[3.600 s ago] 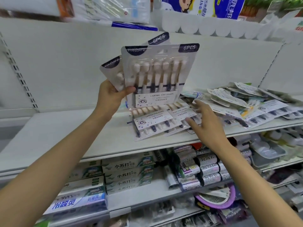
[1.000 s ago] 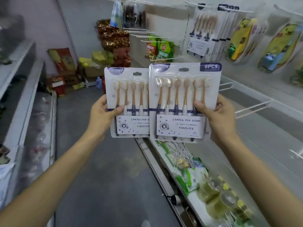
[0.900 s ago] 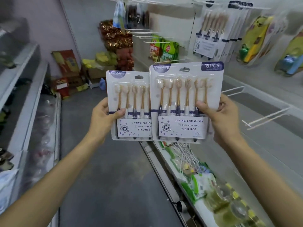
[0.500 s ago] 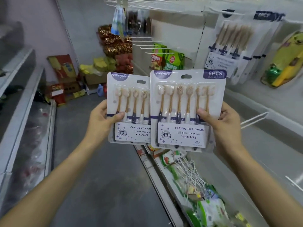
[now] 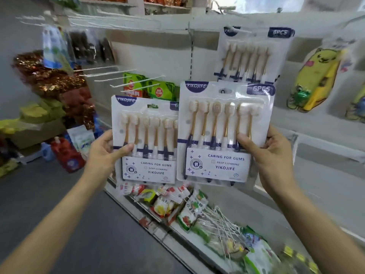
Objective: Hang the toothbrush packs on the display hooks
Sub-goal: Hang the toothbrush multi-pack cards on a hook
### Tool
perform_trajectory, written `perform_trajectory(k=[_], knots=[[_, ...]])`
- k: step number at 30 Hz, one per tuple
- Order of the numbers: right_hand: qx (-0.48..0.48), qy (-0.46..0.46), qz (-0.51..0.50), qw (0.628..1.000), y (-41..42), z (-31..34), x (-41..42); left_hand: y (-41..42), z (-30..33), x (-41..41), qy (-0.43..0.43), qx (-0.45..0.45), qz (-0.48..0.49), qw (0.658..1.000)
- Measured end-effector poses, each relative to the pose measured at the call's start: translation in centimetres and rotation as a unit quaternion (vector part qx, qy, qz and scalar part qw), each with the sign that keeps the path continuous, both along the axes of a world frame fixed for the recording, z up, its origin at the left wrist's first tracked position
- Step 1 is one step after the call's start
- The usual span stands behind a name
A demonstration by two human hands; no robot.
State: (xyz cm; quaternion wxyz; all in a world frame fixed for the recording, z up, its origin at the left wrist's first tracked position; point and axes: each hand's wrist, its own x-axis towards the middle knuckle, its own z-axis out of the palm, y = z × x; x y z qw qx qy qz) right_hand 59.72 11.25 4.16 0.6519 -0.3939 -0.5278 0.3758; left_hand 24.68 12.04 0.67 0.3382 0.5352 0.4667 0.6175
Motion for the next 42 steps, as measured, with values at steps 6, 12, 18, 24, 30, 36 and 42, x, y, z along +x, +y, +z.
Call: perform_trajectory(k=[6, 12, 18, 24, 30, 36, 42], knots=[[0.018, -0.001, -0.094, 0.995, 1.0, 2.3, -3.0, 7.0, 0.8, -2.9, -0.001, -0.012, -0.082, 0.997], [0.042, -0.006, -0.160, 0.986, 1.8, 4.7, -4.4, 11.3, 0.4, -3.5, -0.002, -0.025, -0.128, 0.991], [0.072, -0.013, -0.182, 0.981, 2.0, 6.3, -5.3, 12.9, -0.7, -3.9, 0.002, -0.047, -0.158, 0.986], [0.079, -0.018, -0.192, 0.978, 3.4, 7.7, -5.7, 13.3, -1.1, -4.0, 0.012, -0.048, -0.178, 0.983], [0.071, -0.016, -0.198, 0.978, 6.0, 8.7, -5.1, 13.5, -1.7, -3.9, -0.001, -0.041, -0.147, 0.988], [0.045, -0.002, -0.208, 0.977, 9.9, 8.0, -3.1, 13.5, -2.3, -3.7, -0.025, -0.056, -0.127, 0.990], [0.035, -0.007, -0.228, 0.973, 13.8, 7.7, -0.8, 13.5, -3.0, -4.0, -0.024, -0.071, -0.113, 0.991]])
